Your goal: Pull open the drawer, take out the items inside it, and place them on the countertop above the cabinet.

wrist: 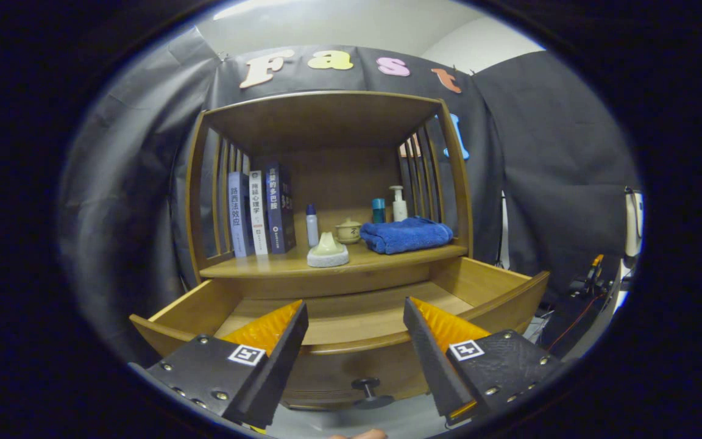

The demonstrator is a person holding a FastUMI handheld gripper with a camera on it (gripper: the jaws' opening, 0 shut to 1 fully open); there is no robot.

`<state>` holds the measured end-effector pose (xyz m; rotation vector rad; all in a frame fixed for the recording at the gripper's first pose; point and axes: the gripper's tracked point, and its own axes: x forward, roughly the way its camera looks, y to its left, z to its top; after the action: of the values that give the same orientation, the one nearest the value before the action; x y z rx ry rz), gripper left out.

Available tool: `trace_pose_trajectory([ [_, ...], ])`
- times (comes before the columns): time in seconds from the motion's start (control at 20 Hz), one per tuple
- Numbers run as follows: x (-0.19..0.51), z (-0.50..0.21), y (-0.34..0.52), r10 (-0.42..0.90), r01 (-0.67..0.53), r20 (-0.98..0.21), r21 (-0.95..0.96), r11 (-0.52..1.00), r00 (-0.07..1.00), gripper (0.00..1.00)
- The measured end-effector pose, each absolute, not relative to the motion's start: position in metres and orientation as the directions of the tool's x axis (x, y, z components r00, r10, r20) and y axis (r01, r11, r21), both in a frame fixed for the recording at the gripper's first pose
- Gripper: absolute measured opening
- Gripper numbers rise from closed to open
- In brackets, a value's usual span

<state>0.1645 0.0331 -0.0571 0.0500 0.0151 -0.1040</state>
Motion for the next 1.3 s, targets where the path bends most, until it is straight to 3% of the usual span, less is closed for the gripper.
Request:
trace_pose_trajectory([
  [0.95,0.130,-0.082,0.035,-0.052,0.056,-0.134,0.028,0.998,0.990,0.94],
  [1.15,0.130,-0.076,0.034,-0.052,0.058,-0.108,0.046,0.997,0.993,0.94],
  [1.3,0.137,-0.091,0.044,-0.025,0.028,-0.169,0.018,0.999,0.985,0.94],
])
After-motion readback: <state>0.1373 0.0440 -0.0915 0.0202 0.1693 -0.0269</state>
